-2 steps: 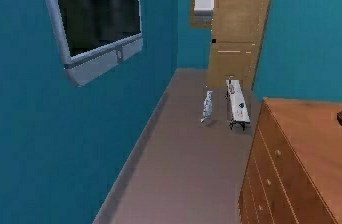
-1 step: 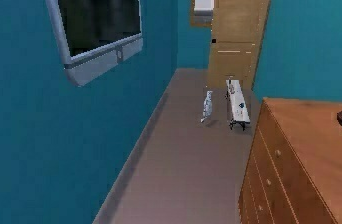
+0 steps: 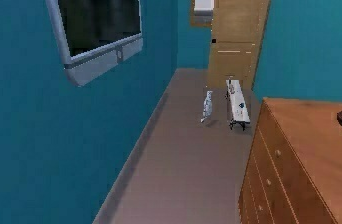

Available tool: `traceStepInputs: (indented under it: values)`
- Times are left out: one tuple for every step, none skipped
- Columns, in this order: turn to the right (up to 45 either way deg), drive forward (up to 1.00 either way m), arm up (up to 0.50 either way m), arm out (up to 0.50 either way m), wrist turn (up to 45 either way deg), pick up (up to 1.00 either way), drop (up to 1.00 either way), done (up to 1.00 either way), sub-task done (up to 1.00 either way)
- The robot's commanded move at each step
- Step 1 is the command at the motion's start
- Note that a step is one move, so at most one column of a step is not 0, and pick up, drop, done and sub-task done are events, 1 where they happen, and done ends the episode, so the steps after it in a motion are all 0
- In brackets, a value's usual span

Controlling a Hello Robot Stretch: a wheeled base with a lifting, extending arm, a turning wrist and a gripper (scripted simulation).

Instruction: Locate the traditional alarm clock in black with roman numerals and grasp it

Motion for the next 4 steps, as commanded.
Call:
traceStepInputs:
  values:
    - [0.0, 0.0, 0.0, 0.0, 3.0, 0.0, 0.0, 0.0, 0.0]
    - [0.0, 0.0, -0.1, 0.0, 0.0, 0.0, 0.0, 0.0, 0.0]
    - [0.0, 0.0, 0.0, 0.0, 0.0, 1.0, 0.0, 0.0, 0.0]
    - [0.0, 0.0, 0.1, 0.0, 0.0, 0.0, 0.0, 0.0, 0.0]
